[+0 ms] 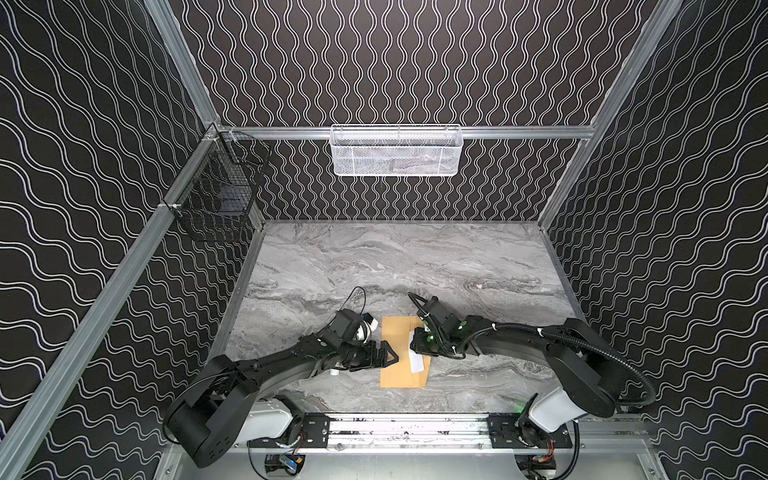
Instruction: Place the letter into the envelope and seal it
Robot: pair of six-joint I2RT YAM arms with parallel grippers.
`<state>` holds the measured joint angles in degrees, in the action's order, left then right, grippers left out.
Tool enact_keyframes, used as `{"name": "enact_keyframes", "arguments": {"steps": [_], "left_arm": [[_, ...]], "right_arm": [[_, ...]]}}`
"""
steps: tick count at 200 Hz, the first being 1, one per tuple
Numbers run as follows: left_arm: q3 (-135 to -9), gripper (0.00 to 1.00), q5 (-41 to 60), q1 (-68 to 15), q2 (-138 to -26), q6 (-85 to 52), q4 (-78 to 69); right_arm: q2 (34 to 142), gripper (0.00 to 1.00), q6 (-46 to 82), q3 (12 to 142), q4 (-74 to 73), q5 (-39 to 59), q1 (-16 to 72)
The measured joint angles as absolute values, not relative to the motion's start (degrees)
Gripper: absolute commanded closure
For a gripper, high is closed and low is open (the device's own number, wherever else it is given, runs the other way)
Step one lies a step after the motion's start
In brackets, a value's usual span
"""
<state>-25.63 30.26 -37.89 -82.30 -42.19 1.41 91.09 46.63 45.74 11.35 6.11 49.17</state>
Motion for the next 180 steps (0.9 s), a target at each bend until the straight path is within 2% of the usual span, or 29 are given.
{"name": "enact_keyframes", "arguments": {"steps": [37,85,180], "left_arm": [[-27.0,0.01,30.24,-37.82,-83.55,-41.5,2.24],[-27.83,0.06,31.55,-37.78,-86.35,-41.39,-0.27],[-26.52,0.06,32.38,-37.82,-86.0,-41.43,-2.68]], "right_arm": [[91.0,0.68,44.21,47.51,15.22,4.45,49.21],[93.91,0.75,43.44,48.93,16.32,4.25,49.41],[97.65,0.76,42.68,51.72,14.72,7.09,50.59]]}}
